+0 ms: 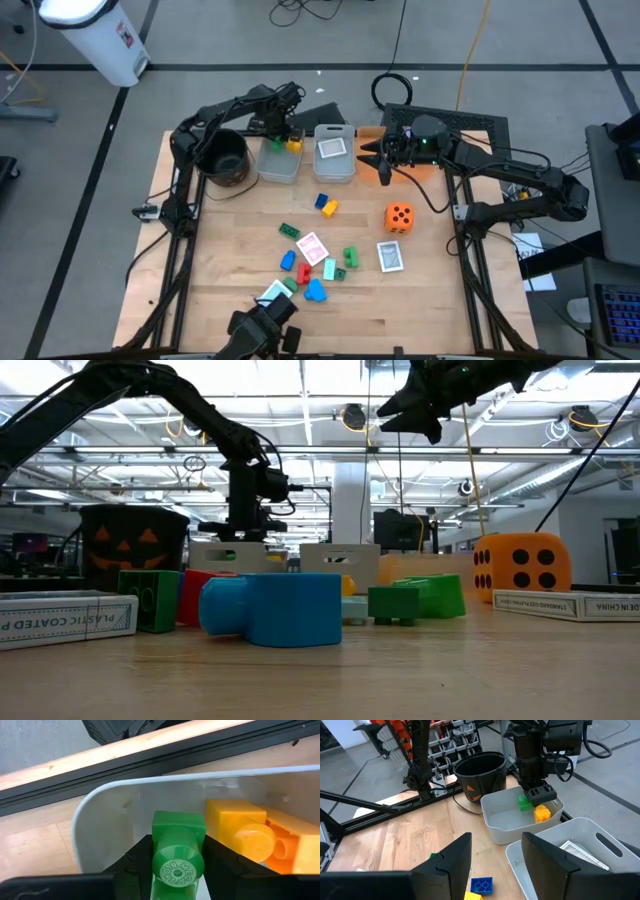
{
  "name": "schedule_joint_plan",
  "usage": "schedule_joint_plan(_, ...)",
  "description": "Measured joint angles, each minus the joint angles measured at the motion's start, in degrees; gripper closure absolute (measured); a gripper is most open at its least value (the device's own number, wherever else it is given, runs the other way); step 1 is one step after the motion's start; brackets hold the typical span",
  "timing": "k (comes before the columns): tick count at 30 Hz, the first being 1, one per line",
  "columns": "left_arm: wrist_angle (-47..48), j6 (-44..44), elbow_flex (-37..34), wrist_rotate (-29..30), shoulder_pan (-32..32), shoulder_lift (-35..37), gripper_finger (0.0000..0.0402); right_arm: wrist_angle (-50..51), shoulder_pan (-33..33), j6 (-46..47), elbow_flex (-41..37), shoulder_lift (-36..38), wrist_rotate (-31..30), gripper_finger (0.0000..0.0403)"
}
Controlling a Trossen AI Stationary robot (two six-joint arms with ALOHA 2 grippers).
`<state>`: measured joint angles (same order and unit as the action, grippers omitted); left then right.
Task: Pick & Place Toys
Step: Put the green game piece into the left gray bin
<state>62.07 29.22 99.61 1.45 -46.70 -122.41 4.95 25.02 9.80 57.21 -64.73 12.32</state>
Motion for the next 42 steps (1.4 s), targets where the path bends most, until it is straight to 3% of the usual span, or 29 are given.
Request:
schedule_joint_plan(32,-0.3,0.7,0.0,-1.4,-0.6,-0.3,0.027,0.0,0.0,0.0,0.0,0.0,0.0,0.0236)
schedule_joint_plan(38,-0.4,1.0,0.0,-1.4,-0.6,-0.3,0.021,0.0,0.0,0.0,0.0,0.0,0.1,0.0236)
schedule_joint_plan(42,-0.4,1.0,0.0,-1.4,-0.6,-0.3,0.0201,0.0,0.0,0.0,0.0,0.0,0.5,0.0236)
